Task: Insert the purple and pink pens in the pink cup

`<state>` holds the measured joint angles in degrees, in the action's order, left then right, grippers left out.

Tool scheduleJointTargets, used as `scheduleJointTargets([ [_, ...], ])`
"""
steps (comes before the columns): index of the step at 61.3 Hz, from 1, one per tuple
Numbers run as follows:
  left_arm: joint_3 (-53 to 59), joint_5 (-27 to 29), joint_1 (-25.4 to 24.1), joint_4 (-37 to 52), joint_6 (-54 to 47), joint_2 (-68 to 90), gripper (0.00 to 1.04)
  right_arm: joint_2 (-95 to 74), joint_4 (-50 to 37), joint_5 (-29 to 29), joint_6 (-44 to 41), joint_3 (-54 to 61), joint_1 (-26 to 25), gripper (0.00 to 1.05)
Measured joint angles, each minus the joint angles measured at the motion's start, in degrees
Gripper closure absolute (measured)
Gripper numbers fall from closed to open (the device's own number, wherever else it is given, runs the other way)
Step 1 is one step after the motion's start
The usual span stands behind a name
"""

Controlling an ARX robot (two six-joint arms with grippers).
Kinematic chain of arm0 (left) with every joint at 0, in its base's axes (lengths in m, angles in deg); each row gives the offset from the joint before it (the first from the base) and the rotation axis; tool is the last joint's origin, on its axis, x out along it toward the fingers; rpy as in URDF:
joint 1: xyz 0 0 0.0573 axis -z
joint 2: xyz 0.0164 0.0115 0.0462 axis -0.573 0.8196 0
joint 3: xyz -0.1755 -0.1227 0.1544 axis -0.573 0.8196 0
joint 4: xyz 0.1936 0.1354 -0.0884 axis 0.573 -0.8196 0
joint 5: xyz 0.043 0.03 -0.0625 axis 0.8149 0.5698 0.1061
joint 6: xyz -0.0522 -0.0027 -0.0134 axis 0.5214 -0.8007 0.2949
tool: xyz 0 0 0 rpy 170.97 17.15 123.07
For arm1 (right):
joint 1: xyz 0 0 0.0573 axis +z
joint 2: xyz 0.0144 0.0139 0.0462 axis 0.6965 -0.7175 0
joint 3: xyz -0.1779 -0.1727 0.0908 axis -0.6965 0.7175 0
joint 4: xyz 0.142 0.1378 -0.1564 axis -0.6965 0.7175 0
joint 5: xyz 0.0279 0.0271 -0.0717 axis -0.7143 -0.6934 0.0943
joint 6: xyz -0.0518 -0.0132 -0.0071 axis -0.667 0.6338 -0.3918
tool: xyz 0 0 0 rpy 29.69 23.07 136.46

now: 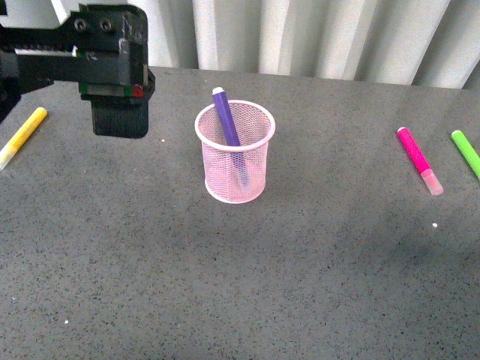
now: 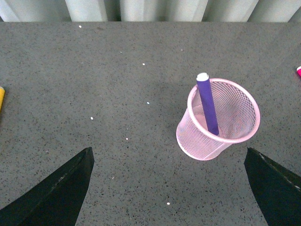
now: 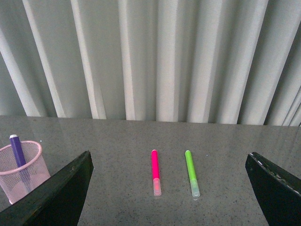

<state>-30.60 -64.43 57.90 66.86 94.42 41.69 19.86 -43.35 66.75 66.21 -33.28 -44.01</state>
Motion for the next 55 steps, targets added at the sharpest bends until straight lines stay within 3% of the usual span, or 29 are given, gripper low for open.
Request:
scheduleJointTargets([
  [2,1.2,2.8,0.4,4.0,-1.2,1.2,0.10,0.0,0.0,0.0,0.0,0.0,0.0,0.07],
  [6,7.6,10.6,0.2,23.0,-4.1,3.3,0.22,0.0,0.0,0.1,0.0,0.0,0.0,0.07],
  [11,14.2,11.0,-2.1,37.6,-5.4,1.7,0.37,0.0,0.0,0.4,0.0,0.0,0.0,0.07],
  [15,16.6,9.9,-4.2,41.5,-5.7,-1.6,0.48,0.0,0.0,0.2,0.0,0.0,0.0,0.07],
  [34,26.6,2.5,-11.3,40.8,-6.3,-12.4,1.02,0.0,0.0,0.2,0.0,0.0,0.0,0.07],
  [55,30.7,-2.6,-16.9,27.1,-6.6,-31.0,1.01,0.0,0.0,0.2,0.0,0.0,0.0,0.07],
])
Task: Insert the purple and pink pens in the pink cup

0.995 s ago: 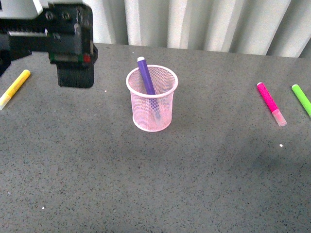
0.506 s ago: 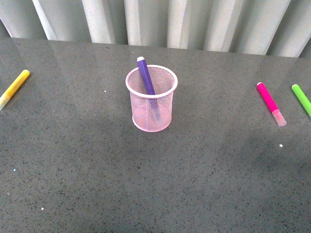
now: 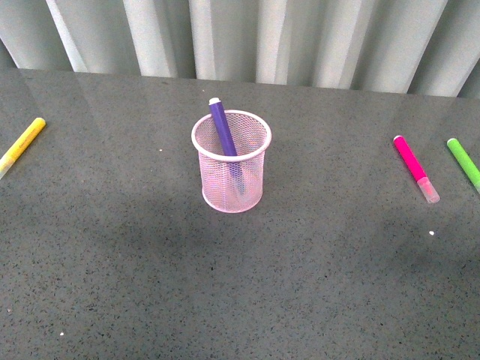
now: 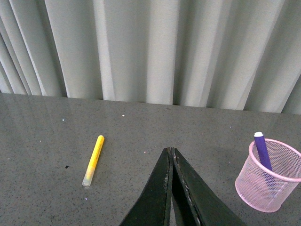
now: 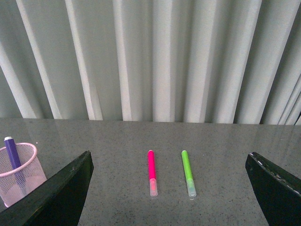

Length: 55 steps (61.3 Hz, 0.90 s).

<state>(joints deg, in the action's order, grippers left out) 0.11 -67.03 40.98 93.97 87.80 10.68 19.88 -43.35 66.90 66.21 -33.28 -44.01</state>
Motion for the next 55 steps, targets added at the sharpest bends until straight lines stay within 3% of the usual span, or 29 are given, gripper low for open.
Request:
scheduleJointTargets([
  [6,0.6,-4.7,-3.7,-4.1,0.0,-4.7,1.01,0.0,0.0,0.0,0.0,0.0,0.0,0.07],
  [12,0.9,-5.3,-5.7,-7.9,0.0,-9.1,1.01,0.0,0.0,0.0,0.0,0.0,0.0,0.07],
  [55,0.9,-5.6,-5.9,-28.4,0.0,-30.7,1.01,0.0,0.0,0.0,0.0,0.0,0.0,0.07],
])
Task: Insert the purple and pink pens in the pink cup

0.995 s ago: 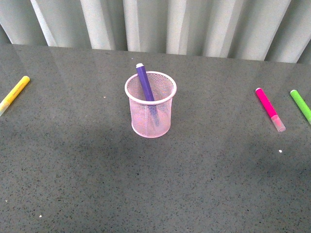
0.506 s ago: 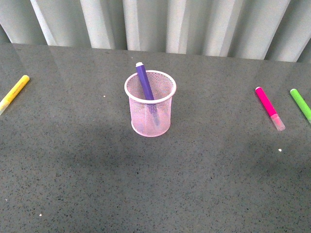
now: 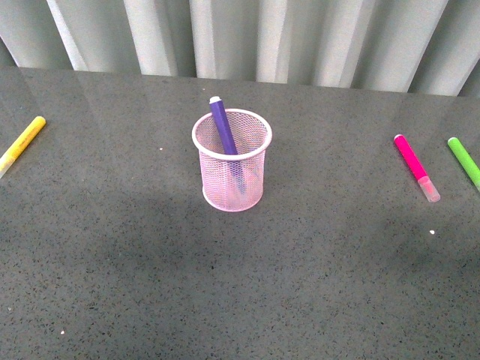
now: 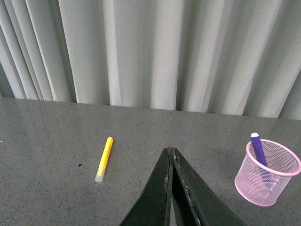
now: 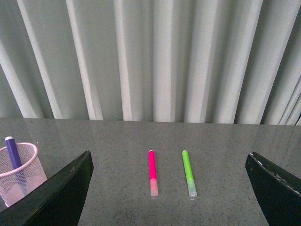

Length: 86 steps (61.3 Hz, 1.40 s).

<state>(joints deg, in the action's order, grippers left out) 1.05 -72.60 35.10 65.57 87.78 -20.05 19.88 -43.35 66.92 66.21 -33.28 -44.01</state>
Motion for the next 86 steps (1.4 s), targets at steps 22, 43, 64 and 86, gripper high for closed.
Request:
scheduleJointTargets([
  [22,0.0,-0.1,0.0,-13.9,0.0,-11.9,1.01,0.0,0.0,0.0,0.0,0.0,0.0,0.07],
  [43,0.0,-0.1,0.0,-15.9,0.0,-15.5,0.84,0.0,0.0,0.0,0.0,0.0,0.0,0.07],
  [64,0.0,-0.1,0.0,-15.9,0.0,-15.5,0.23,-23.0,-1.2,13.6,-4.5,-5.7,-6.4,0.07],
  [86,0.0,-0.1,0.0,-15.9,-0.2,-15.6,0.07,-78.5,-1.4,-3.4,-3.1,-35.2,-8.8,0.07],
])
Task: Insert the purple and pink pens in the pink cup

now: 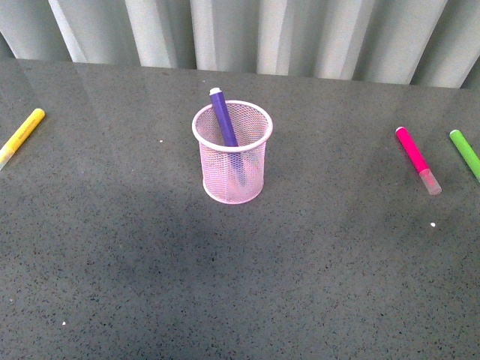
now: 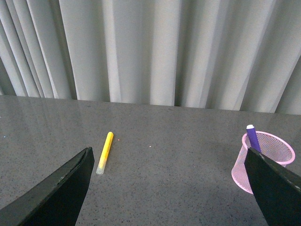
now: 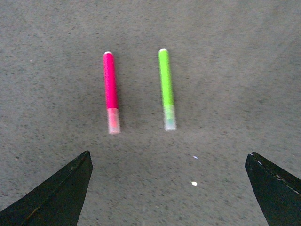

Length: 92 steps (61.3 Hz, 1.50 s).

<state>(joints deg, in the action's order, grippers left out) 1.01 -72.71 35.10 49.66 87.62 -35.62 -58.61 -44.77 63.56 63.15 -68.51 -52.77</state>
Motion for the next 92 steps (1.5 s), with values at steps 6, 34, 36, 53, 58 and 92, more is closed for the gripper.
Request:
scheduleJointTargets([
  [6,0.0,0.0,0.0,0.0,0.0,0.0,0.07,-9.4,1.5,-0.3,2.3,-7.4,2.3,0.07],
  [34,0.0,0.0,0.0,0.0,0.0,0.0,0.07,-30.5,5.2,-0.2,4.5,-24.9,6.1,0.07],
  [36,0.0,0.0,0.0,0.0,0.0,0.0,0.07,-31.8,5.6,-0.2,4.5,-26.3,6.4,0.07],
  [53,0.0,0.0,0.0,0.0,0.0,0.0,0.07,-39.8,6.8,0.2,3.6,-33.3,7.3,0.07],
  [58,0.0,0.0,0.0,0.0,0.0,0.0,0.07,-41.4,7.1,0.4,3.4,-34.9,7.5,0.07],
  [92,0.0,0.0,0.0,0.0,0.0,0.0,0.07,-51.6,8.4,0.6,3.4,-44.2,9.3,0.07],
])
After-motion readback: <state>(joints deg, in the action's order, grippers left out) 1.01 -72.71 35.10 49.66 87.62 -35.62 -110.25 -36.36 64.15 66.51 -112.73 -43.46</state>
